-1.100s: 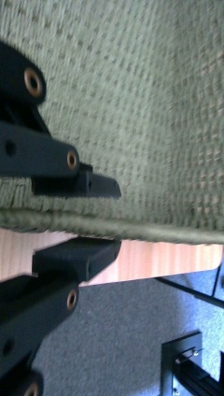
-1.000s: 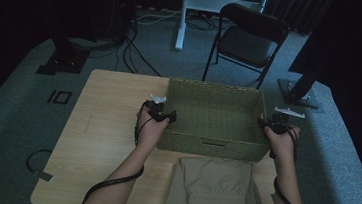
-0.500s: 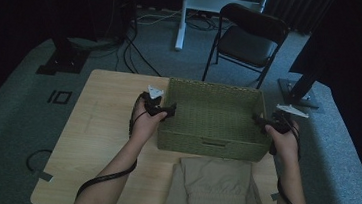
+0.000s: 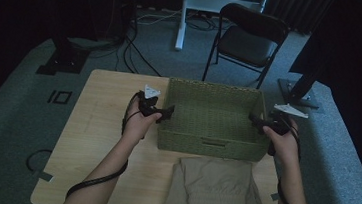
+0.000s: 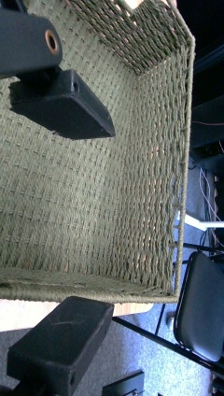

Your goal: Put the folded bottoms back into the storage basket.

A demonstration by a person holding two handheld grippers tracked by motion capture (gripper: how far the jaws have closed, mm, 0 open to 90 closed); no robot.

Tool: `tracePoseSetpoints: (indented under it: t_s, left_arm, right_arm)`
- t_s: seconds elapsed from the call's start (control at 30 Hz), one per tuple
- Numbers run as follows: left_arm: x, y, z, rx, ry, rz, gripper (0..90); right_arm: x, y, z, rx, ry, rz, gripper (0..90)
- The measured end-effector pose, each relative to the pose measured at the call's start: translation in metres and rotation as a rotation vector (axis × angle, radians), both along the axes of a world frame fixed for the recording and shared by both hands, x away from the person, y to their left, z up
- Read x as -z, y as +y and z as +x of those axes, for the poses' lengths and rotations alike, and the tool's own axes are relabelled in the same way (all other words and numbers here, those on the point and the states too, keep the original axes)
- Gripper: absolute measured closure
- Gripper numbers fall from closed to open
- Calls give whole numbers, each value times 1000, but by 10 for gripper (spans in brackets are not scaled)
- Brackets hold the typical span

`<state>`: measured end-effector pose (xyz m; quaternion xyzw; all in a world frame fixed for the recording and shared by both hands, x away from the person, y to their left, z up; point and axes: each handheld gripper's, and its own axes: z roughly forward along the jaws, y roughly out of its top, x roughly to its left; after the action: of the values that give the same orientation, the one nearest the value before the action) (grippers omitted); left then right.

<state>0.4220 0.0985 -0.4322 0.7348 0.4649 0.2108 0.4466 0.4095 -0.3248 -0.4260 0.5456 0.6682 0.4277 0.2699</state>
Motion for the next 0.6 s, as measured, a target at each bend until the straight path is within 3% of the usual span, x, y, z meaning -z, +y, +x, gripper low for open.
tracePoseSetpoints:
  t_s: [0.6]
  left_arm:
    - [-12,5,-37,76,-32,-12,202]
  right_arm:
    - [-15,8,-38,-55,-62,-29,124]
